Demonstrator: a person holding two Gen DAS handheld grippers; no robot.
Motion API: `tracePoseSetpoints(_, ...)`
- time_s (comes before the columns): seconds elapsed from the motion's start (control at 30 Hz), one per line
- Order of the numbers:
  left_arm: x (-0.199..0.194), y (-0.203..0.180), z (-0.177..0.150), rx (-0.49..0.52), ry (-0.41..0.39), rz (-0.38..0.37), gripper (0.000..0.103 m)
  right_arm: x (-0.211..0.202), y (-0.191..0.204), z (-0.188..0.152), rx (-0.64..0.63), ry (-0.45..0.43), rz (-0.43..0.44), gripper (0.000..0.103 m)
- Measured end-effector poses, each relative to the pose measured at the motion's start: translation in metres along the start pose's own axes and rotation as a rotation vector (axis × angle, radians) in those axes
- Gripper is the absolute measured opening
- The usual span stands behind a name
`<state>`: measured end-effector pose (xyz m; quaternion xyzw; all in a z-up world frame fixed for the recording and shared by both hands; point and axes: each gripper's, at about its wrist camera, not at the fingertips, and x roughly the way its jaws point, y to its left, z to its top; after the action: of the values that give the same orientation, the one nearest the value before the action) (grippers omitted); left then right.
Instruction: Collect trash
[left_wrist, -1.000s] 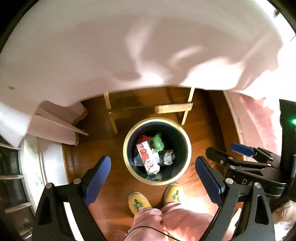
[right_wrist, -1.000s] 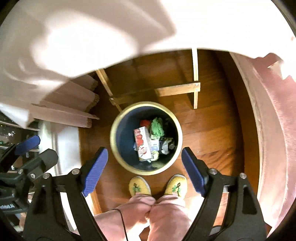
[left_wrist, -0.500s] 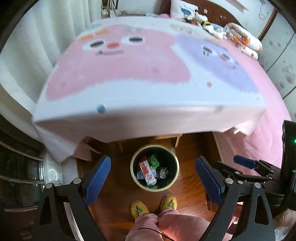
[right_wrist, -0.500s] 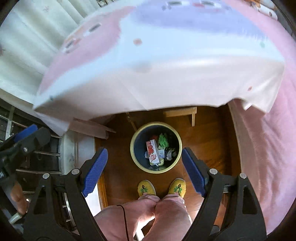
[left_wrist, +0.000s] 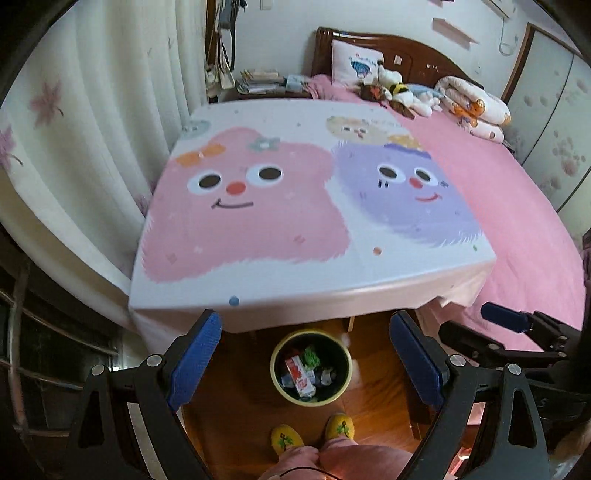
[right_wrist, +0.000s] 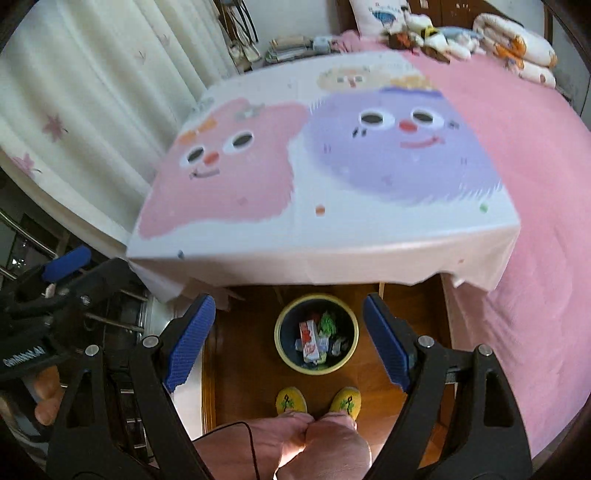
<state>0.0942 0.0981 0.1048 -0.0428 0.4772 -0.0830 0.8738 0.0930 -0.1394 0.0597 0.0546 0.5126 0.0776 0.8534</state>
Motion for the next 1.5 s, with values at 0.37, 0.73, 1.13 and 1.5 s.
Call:
tracePoseSetpoints(0.37,-0.027,-0.018,0.011,-0.031,-0.06,0.093,0.094,-0.038,0.003,0.023,-0.043,-0.073,-0.053,0.08)
tracePoseSetpoints(0.73,-0.009,-0.016,0.012,-0.073,-0.056,0.111,0.094,-0.026,0.001,0.024,-0.076,-0.082,-0.064,0.08)
tracePoseSetpoints(1.13,0.0,-0.02,0.014,-0.071,-0.062,0.118,0.094,-0.019,0.003,0.029,-0.113,-0.091,-0.057,0.08)
tracePoseSetpoints(1.5,0.004,-0.026,0.016,-0.072,-0.055,0.124,0.094,-0.012,-0.002,0.031,-0.092,-0.079,-0.056,0.08)
